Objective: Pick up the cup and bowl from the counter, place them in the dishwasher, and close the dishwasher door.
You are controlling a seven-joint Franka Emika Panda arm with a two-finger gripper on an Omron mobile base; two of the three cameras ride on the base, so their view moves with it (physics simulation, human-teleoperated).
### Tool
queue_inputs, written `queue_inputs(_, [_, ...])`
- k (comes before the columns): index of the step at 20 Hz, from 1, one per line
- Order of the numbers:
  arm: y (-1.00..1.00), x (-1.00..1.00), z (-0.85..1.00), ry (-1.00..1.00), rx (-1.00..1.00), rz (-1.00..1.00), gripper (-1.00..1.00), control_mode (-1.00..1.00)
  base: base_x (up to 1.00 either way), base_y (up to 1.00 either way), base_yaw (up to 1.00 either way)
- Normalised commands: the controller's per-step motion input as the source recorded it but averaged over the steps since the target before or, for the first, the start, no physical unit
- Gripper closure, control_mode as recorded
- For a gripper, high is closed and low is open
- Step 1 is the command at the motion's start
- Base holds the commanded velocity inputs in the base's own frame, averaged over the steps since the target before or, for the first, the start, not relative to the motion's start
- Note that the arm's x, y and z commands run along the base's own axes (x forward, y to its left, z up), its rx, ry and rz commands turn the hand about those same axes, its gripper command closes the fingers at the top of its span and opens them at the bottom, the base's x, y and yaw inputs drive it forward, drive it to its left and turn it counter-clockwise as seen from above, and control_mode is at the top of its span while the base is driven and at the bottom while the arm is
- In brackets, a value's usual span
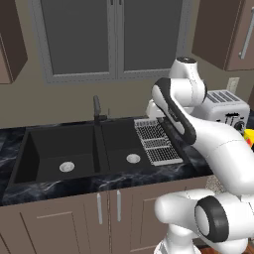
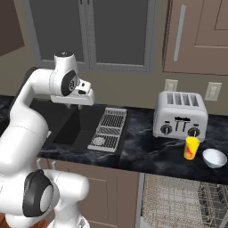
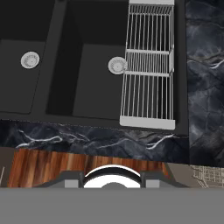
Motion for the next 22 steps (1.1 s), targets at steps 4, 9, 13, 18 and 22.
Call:
queue_inputs(4, [-0.01,0.00,-0.04,0.00,0.00,0.00,-1.00,-1.00,0.00,0.00,0.00])
queue_inputs(9, [-0.06,0.00,-0.14,0.00,-0.03,0.00,-1.00,-1.00,0.00,0.00,0.00])
queue_inputs(13, [-0.05,0.00,-0.19,0.00,-0.05,0.00,-1.00,-1.00,0.00,0.00,0.00])
queue_inputs(18, [-0.11,0.00,-0.13,0.00,-0.05,0.00,-1.00,-1.00,0.00,0.00,0.00])
queue_inputs(22, [-0.20,0.00,-0.07,0.00,-0.04,0.00,-1.00,-1.00,0.00,0.00,0.00])
